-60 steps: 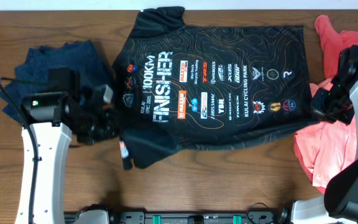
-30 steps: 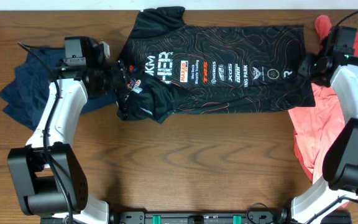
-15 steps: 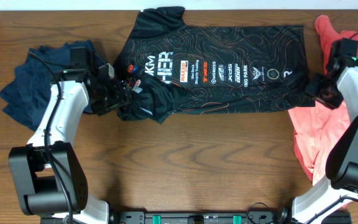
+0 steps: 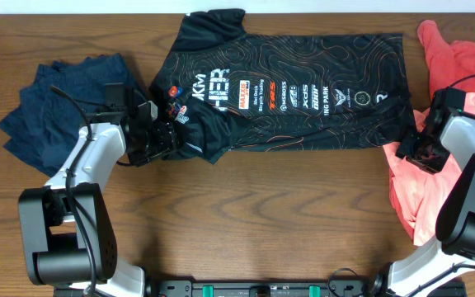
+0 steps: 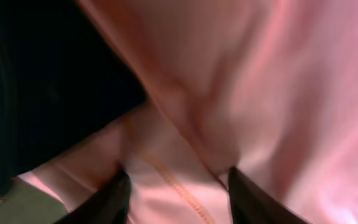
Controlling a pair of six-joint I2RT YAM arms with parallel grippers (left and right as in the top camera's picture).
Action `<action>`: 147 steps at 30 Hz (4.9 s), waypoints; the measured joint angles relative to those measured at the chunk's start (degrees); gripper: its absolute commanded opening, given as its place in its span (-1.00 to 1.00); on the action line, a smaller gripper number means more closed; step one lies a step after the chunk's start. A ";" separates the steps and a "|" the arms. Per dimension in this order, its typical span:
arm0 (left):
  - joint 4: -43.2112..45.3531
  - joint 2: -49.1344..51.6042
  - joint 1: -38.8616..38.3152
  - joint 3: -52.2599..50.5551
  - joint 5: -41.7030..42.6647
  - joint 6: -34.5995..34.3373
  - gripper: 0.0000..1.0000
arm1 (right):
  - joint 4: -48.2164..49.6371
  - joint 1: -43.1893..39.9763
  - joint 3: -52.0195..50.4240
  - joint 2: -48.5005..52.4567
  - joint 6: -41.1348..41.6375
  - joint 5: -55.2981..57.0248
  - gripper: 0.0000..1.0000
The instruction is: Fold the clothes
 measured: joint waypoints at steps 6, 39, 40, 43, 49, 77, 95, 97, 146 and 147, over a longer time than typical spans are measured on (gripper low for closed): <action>-0.44 0.00 0.00 0.00 0.02 -0.11 0.46 | 4.55 -0.31 -1.16 -0.31 1.77 4.87 -0.60; 0.76 0.00 -0.07 0.26 0.28 1.57 0.82 | -4.02 -10.38 8.66 -0.55 -3.76 -18.08 0.15; 0.76 0.00 -0.13 0.26 0.28 1.57 0.82 | -4.74 -9.35 8.55 -0.52 -3.96 -17.46 0.16; 0.90 0.00 -1.07 0.26 0.28 1.57 0.82 | -6.56 -7.06 8.35 -0.52 -4.33 -15.58 0.17; 3.08 1.33 -4.02 0.24 0.33 1.64 0.65 | -9.20 -6.32 8.22 -0.52 -4.42 -12.76 0.16; -15.10 5.60 -4.98 0.24 -10.16 2.21 -0.88 | 2.40 -6.29 1.57 -0.55 -4.57 -10.56 0.13; -15.06 5.60 -4.98 0.24 -11.52 2.21 -0.88 | 9.42 -4.39 -0.92 -0.55 -1.81 -14.29 -0.12; -15.06 5.60 -4.98 0.24 -11.52 2.21 -0.88 | 9.55 -4.22 -1.05 -0.55 -1.79 -14.29 -0.16; -20.72 -9.03 -11.26 -0.22 -3.37 0.81 0.44 | -11.47 -10.36 -5.40 -16.90 1.31 -8.20 -0.21; -19.98 -8.48 -12.35 -0.76 -3.26 0.37 0.43 | -11.63 -10.36 -5.40 -16.92 1.20 -8.33 -0.21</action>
